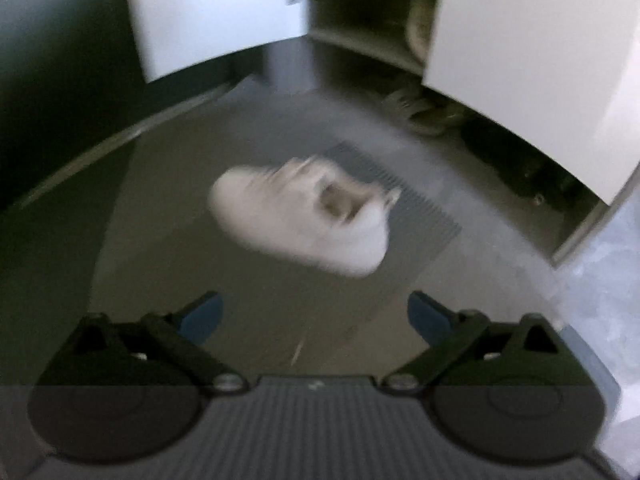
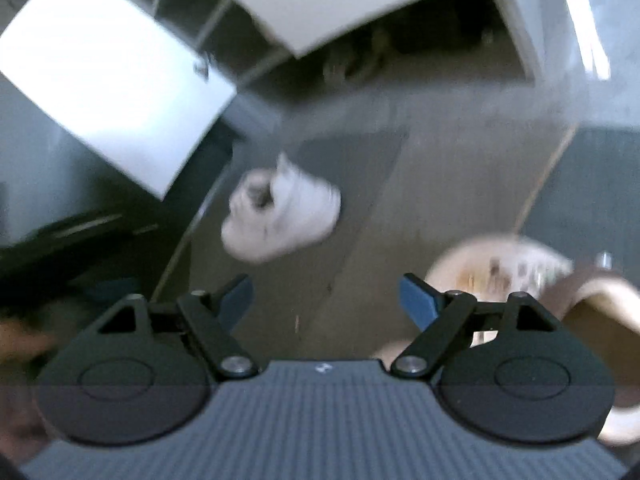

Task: Organize scattered shoes

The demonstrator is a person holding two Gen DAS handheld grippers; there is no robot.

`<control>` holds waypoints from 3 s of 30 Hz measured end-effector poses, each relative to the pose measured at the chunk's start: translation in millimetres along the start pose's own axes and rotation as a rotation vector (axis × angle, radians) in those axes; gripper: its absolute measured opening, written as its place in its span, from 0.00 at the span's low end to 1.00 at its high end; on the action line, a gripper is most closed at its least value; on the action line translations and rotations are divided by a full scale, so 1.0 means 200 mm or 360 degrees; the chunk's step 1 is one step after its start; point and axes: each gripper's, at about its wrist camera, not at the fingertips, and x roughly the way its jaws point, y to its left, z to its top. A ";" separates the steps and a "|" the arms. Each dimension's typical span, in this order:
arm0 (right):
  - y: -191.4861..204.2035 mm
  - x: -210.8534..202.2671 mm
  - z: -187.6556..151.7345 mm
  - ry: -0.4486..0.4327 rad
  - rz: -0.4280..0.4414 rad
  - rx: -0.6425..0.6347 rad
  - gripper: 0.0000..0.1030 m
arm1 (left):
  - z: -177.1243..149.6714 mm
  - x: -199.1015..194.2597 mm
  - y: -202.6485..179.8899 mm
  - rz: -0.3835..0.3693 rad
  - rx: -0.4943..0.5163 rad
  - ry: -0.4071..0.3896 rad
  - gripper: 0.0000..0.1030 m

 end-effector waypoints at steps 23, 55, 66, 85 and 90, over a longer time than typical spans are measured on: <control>-0.22 0.20 0.12 0.0025 -0.0129 -0.0023 0.81 | 0.00 0.75 -0.32 0.0135 0.0448 0.0137 0.41; -0.12 0.01 -0.11 -0.0005 -0.0144 -0.0175 0.82 | -0.53 -0.55 0.02 -0.0058 0.0188 0.0182 0.81; 0.12 0.15 -0.26 0.0234 0.0295 -0.0853 0.80 | -0.93 -1.52 0.55 0.0316 -0.0468 0.0315 0.86; 0.34 0.76 -0.20 0.0574 0.0365 -0.1645 0.87 | -0.96 -1.47 0.65 0.0131 -0.0809 0.0313 0.84; 0.42 0.90 -0.21 0.0673 0.0357 -0.1716 0.93 | -0.91 -1.40 0.56 0.0093 -0.0781 0.0313 0.85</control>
